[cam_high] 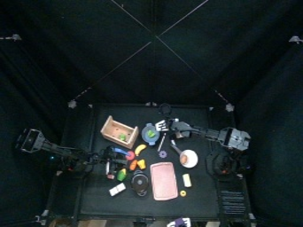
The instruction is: Grab knife sharpener
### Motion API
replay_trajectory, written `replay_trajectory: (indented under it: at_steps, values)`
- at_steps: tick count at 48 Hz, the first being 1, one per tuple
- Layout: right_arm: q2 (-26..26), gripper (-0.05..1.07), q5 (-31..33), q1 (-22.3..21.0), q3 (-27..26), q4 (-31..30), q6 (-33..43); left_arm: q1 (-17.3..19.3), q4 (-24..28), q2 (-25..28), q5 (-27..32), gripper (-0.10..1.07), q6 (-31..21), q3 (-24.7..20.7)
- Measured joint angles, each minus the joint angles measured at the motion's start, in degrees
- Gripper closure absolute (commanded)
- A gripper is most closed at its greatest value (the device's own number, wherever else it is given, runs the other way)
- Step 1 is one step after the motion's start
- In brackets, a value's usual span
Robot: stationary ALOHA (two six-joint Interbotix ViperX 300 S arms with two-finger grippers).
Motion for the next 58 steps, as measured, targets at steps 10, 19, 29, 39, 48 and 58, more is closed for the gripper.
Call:
replay_trajectory:
  at_steps: [10, 19, 29, 39, 48, 58]
  values:
    - [6.06, 0.18, 9.40, 0.70, -5.01, -0.35, 0.44, 0.00, 0.00, 0.00, 0.00, 0.11, -0.09, 0.18]
    - [6.86, 0.18, 13.27, 1.23, -6.24, -2.02, 3.25, -0.26, 0.00, 0.00, 0.00, 0.11, -0.09, 0.44]
    - [6.86, 0.18, 14.33, 1.41, -4.22, -2.37, 4.48, -0.26, -0.09, 0.00, 0.00, 0.11, -0.09, 0.70]
    - [6.86, 0.17, 14.33, 1.49, -3.43, -2.02, 5.80, -0.26, 0.00, 0.00, 0.00, 0.12, -0.09, 0.79]
    - [6.94, 0.17, 12.57, 1.49, -3.25, -4.39, 8.53, -0.35, 0.00, 0.00, 0.09, 0.12, -0.09, 0.79]
    - [7.03, 0.13, 10.20, 1.49, -1.85, -4.22, 9.14, -0.35, 0.00, 0.00, 0.00, 0.11, -0.09, 0.88]
